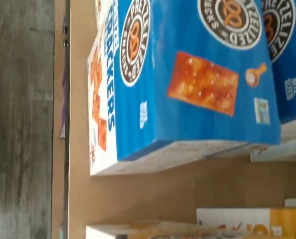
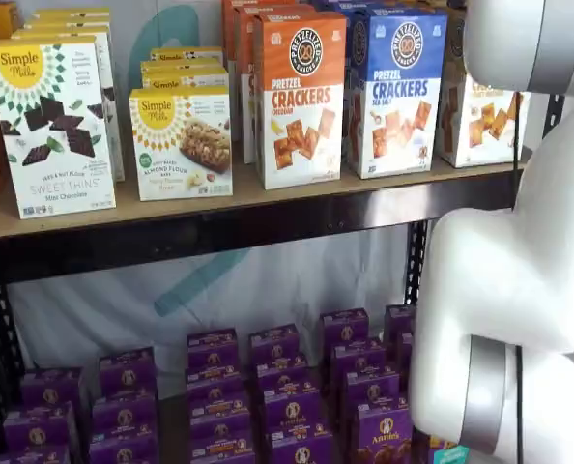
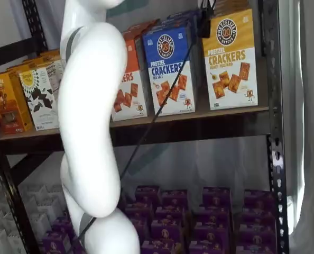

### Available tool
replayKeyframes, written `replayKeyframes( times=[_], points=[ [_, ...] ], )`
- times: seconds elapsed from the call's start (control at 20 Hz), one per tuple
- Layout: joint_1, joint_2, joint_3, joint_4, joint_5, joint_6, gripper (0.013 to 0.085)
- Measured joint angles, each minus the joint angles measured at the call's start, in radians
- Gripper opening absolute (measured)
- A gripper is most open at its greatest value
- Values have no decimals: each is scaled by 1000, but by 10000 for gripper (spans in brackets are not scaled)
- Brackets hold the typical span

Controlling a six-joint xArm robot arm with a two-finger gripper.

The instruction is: Retrieve the yellow and white box located on the top shelf, the sixth one from the left

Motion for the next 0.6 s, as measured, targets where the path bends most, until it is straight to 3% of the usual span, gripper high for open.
replayKeyframes(
  times=[0.35,0.6],
  points=[
    [14,62,-88,-90,84,-12,850],
    [21,73,-102,-118,104,-15,850]
  ],
)
